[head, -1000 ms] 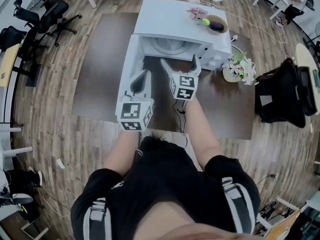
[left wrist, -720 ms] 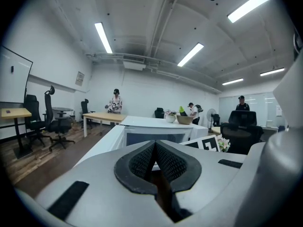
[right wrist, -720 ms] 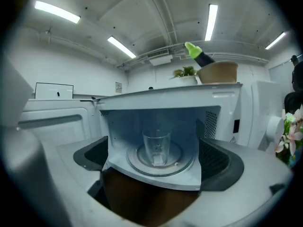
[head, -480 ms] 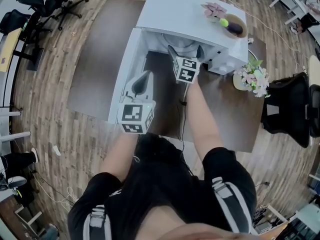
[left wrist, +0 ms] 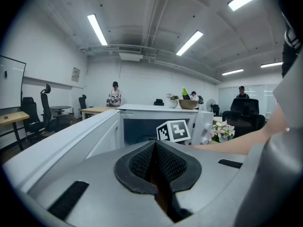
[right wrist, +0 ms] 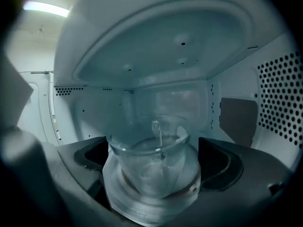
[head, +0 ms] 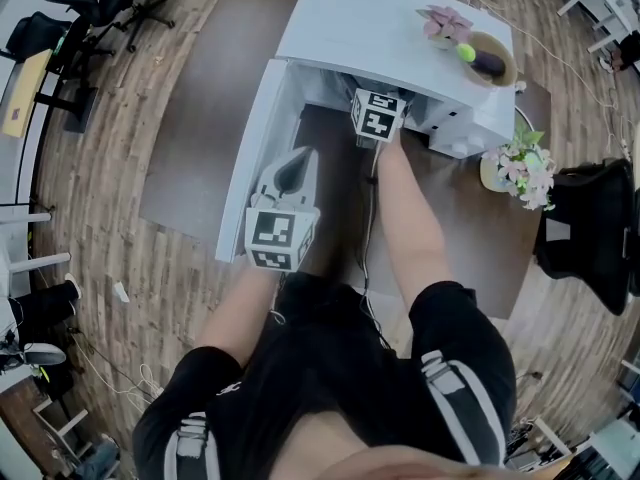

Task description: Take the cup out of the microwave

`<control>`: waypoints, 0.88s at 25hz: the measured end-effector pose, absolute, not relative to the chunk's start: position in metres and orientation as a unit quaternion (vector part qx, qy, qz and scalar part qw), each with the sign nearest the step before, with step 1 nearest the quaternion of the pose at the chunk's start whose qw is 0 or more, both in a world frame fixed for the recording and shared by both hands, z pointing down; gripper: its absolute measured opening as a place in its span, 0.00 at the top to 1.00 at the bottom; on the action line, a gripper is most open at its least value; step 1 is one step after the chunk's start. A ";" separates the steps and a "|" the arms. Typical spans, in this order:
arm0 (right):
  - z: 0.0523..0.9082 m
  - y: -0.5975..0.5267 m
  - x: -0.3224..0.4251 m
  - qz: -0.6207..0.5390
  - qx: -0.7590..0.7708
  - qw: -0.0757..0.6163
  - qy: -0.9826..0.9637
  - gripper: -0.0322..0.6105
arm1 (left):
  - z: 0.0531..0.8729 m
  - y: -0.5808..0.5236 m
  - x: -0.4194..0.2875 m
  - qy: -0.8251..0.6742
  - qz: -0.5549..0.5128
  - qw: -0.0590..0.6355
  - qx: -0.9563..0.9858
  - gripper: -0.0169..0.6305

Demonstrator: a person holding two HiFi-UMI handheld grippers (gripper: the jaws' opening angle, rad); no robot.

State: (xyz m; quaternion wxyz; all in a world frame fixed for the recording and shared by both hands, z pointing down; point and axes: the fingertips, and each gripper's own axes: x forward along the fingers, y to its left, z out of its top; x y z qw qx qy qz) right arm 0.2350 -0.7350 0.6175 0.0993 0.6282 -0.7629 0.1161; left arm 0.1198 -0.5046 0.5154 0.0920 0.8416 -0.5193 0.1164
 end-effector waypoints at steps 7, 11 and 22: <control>0.618 -0.743 0.238 0.089 0.641 0.107 -0.755 0.27 | 0.519 -0.509 0.123 -0.513 0.117 0.087 0.846 0.97; 0.616 -0.738 0.234 0.074 0.640 0.115 -0.756 0.33 | 0.519 -0.512 0.124 -0.514 0.114 0.087 0.846 0.97; 0.598 -0.671 0.225 0.061 0.622 0.113 -0.773 0.33 | 0.497 -0.501 0.137 -0.496 0.092 0.079 0.860 0.97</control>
